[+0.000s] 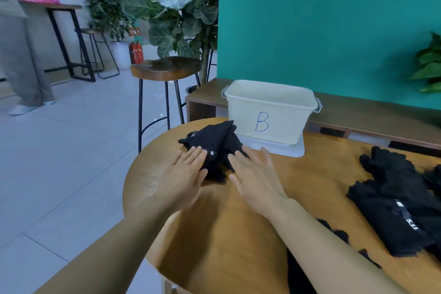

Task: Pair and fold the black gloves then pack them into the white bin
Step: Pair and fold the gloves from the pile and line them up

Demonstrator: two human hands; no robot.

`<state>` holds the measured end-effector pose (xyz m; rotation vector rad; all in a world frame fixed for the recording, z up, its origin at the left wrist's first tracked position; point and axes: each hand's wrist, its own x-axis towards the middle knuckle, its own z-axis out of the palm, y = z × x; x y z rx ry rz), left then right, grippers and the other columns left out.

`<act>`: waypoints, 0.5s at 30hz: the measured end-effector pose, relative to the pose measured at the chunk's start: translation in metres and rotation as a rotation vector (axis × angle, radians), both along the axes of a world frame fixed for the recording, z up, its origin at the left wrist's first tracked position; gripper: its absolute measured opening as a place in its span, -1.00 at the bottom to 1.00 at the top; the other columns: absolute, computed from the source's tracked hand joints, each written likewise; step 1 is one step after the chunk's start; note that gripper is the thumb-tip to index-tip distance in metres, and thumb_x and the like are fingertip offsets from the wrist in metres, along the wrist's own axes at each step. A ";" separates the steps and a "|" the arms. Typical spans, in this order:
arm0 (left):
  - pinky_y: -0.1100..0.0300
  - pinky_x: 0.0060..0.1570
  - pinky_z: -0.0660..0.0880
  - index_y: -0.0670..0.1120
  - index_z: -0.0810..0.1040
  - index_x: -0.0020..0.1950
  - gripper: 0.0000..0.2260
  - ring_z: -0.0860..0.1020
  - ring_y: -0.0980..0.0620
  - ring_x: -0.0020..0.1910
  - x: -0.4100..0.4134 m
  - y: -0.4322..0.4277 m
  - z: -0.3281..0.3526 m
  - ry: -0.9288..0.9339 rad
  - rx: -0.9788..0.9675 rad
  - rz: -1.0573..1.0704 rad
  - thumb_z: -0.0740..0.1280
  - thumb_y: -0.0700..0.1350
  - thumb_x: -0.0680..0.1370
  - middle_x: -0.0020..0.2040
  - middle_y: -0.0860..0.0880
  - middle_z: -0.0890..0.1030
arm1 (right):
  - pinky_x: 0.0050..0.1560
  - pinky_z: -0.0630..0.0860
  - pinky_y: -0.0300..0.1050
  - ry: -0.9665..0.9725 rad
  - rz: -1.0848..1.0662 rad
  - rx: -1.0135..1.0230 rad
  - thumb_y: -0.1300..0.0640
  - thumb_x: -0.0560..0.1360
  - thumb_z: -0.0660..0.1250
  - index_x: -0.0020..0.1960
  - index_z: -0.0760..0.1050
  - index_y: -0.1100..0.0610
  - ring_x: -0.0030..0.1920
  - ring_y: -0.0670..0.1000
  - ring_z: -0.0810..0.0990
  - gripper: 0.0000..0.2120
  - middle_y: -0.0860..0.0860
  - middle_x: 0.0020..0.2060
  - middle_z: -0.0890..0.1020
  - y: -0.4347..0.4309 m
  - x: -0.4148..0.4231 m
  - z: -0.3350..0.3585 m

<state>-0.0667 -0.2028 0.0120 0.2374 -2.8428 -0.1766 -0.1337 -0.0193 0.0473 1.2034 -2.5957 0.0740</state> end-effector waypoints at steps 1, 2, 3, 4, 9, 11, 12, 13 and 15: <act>0.21 0.49 -0.27 -0.01 0.01 0.62 -0.52 -0.10 0.13 0.59 -0.008 -0.008 -0.002 0.003 -0.006 0.007 -0.07 0.05 0.70 0.62 0.04 0.00 | 0.50 -0.15 0.13 0.023 0.015 0.010 -0.01 0.68 0.04 0.53 0.15 0.07 0.57 0.07 0.02 -0.56 0.02 0.50 0.29 -0.010 -0.009 -0.002; 0.22 0.49 -0.28 0.00 0.01 0.62 -0.52 -0.10 0.13 0.59 -0.015 -0.016 -0.003 0.002 -0.005 0.012 -0.07 0.05 0.70 0.62 0.04 0.00 | 0.50 -0.14 0.15 0.045 0.031 0.022 0.01 0.67 0.07 0.53 0.16 0.08 0.57 0.09 0.04 -0.55 0.05 0.50 0.28 -0.020 -0.018 -0.004; 0.23 0.48 -0.28 0.00 0.01 0.62 -0.53 -0.10 0.13 0.59 -0.022 -0.023 -0.004 0.004 0.002 0.016 -0.07 0.05 0.70 0.62 0.05 0.01 | 0.51 -0.10 0.16 0.076 0.050 0.037 0.03 0.66 0.13 0.53 0.19 0.09 0.56 0.11 0.07 -0.54 0.09 0.51 0.28 -0.029 -0.028 -0.006; 0.23 0.49 -0.28 0.00 0.01 0.62 -0.53 -0.10 0.13 0.59 -0.029 -0.029 -0.007 0.008 0.012 0.019 -0.07 0.05 0.71 0.62 0.05 0.00 | 0.51 -0.05 0.17 0.116 0.063 0.052 0.06 0.62 0.21 0.52 0.24 0.10 0.56 0.12 0.11 -0.51 0.13 0.51 0.29 -0.037 -0.036 -0.007; 0.20 0.53 -0.25 0.02 -0.04 0.62 -0.42 -0.14 0.16 0.58 -0.057 -0.049 -0.021 -0.016 0.035 0.015 -0.25 0.19 0.62 0.61 0.08 -0.06 | 0.51 -0.18 0.19 0.227 0.176 0.158 0.19 0.63 0.14 0.58 0.04 0.14 0.58 0.15 -0.13 -0.44 0.21 0.57 0.00 -0.067 -0.065 -0.007; 0.23 0.52 -0.24 0.03 -0.04 0.62 -0.31 -0.13 0.15 0.58 -0.064 -0.051 -0.027 -0.009 0.070 -0.006 -0.34 0.22 0.51 0.60 0.10 -0.09 | 0.53 -0.22 0.20 0.267 0.200 0.195 0.16 0.66 0.07 0.58 0.01 0.14 0.58 0.15 -0.17 -0.48 0.19 0.58 -0.05 -0.077 -0.072 -0.009; 0.24 0.52 -0.22 0.04 -0.03 0.62 -0.36 -0.12 0.14 0.59 -0.067 -0.052 -0.030 -0.007 0.098 -0.016 -0.29 0.21 0.55 0.59 0.10 -0.08 | 0.53 -0.23 0.20 0.268 0.197 0.211 0.14 0.66 0.06 0.57 0.04 0.13 0.58 0.15 -0.16 -0.50 0.19 0.58 -0.03 -0.081 -0.076 -0.013; 0.23 0.52 -0.20 0.04 -0.03 0.62 -0.45 -0.12 0.13 0.59 -0.069 -0.051 -0.031 -0.008 0.125 -0.027 -0.19 0.16 0.63 0.60 0.09 -0.08 | 0.53 -0.23 0.20 0.258 0.194 0.225 0.13 0.67 0.06 0.56 0.10 0.13 0.58 0.15 -0.13 -0.52 0.18 0.58 0.00 -0.085 -0.080 -0.017; 0.23 0.53 -0.18 0.05 -0.05 0.62 -0.53 -0.15 0.13 0.58 -0.069 -0.047 -0.034 -0.018 0.154 -0.034 -0.07 0.05 0.71 0.61 0.08 -0.08 | 0.53 -0.17 0.22 0.238 0.189 0.222 0.12 0.65 0.11 0.50 0.26 0.14 0.56 0.16 0.01 -0.58 0.17 0.55 0.15 -0.086 -0.085 -0.027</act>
